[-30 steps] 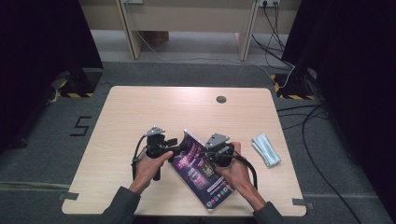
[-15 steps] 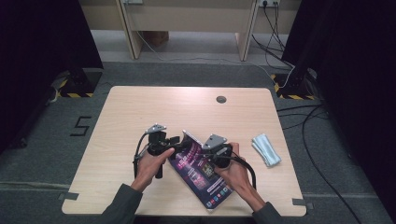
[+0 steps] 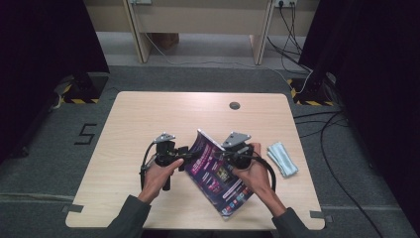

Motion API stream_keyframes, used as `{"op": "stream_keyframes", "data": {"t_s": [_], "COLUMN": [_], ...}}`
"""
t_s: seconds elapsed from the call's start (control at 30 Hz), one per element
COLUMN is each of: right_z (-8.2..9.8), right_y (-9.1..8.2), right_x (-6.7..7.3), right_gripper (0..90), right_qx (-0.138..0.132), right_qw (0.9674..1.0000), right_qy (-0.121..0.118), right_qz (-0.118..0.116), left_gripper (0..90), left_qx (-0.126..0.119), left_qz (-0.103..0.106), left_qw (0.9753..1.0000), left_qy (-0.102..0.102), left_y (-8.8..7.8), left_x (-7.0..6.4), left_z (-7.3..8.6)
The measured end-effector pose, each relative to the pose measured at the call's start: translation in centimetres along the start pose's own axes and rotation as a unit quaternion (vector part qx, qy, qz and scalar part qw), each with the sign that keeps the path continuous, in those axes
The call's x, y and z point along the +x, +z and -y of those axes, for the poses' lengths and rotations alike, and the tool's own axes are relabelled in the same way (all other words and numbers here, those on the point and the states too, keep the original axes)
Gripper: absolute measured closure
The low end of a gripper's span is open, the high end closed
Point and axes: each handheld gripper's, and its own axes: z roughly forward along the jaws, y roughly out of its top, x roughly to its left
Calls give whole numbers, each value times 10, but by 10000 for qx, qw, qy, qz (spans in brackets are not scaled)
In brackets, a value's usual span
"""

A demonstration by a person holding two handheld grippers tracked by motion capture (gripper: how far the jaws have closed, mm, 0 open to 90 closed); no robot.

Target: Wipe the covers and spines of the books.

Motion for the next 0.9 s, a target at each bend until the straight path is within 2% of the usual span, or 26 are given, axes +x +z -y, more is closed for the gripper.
{"op": "stream_keyframes", "data": {"t_s": [0.03,0.07,0.1,0.13,0.17,0.2,0.27,0.3,0.37,0.43,0.5,0.53,0.57,0.6,0.63,0.67,0.7,0.73,0.77,0.8,0.83,0.87,0.9], "right_z": [0,-6,-6,-12,-12,-20,-24,-33,-36,-46,-49,-50,-52,-52,-52,-52,-49,-49,-48,-47,-46,-46,-46], "right_y": [0,-9,-9,-17,-17,-22,-24,-25,-25,-22,-21,-19,-14,-12,-10,-10,-1,-1,2,6,9,9,10], "right_x": [0,-9,-9,-18,-18,-27,-30,-37,-39,-48,-50,-52,-54,-51,-50,-50,-36,-36,-31,-25,-11,-11,-4], "right_gripper": [835,835,835,835,835,835,835,835,835,835,835,835,835,835,835,835,835,835,834,834,835,835,834], "right_qx": [0,-57,-57,-97,-97,-119,-101,-31,-1,97,125,134,170,207,220,220,337,337,389,411,408,408,423], "right_qw": [10000,9999,9999,9995,9995,9988,9984,9961,9951,9914,9905,9894,9860,9856,9846,9846,9828,9828,9814,9819,9813,9813,9818], "right_qy": [0,-33,-33,-81,-81,-131,-150,-355,-408,-541,-532,-605,-786,-729,-837,-837,-1033,-1033,-1198,-1244,-1392,-1392,-1406], "right_qz": [0,122,122,301,301,453,531,805,896,1190,1258,1313,1458,1510,1518,1518,1493,1493,1446,1368,1267,1267,1207], "left_gripper": [384,384,384,384,384,385,384,385,385,387,387,387,387,386,386,386,386,386,386,386,386,386,386], "left_qx": [0,25,25,47,55,73,92,137,155,241,268,291,327,351,357,357,378,378,375,377,363,363,359], "left_qz": [0,-52,-52,-83,-102,-125,-164,-202,-226,-291,-325,-354,-412,-421,-437,-437,-485,-485,-483,-489,-520,-520,-534], "left_qw": [10000,10000,10000,10000,9999,9999,9998,9997,9996,9992,9991,9989,9985,9984,9983,9983,9980,9980,9979,9979,9977,9977,9976], "left_qy": [0,-12,-12,-15,-16,-31,-42,-52,-64,-88,-111,-128,-137,-140,-158,-158,-177,-177,-191,-201,-230,-230,-244], "left_y": [0,-2,-2,-3,-4,-5,-6,-7,-7,-7,-7,-8,-8,-8,-9,-9,-9,-9,-10,-11,-13,-13,-14], "left_x": [0,4,4,6,8,10,13,17,19,26,28,30,34,35,37,37,40,40,41,42,45,45,46], "left_z": [0,2,2,4,5,6,9,12,15,20,22,23,25,26,27,27,28,28,29,29,30,30,31]}}
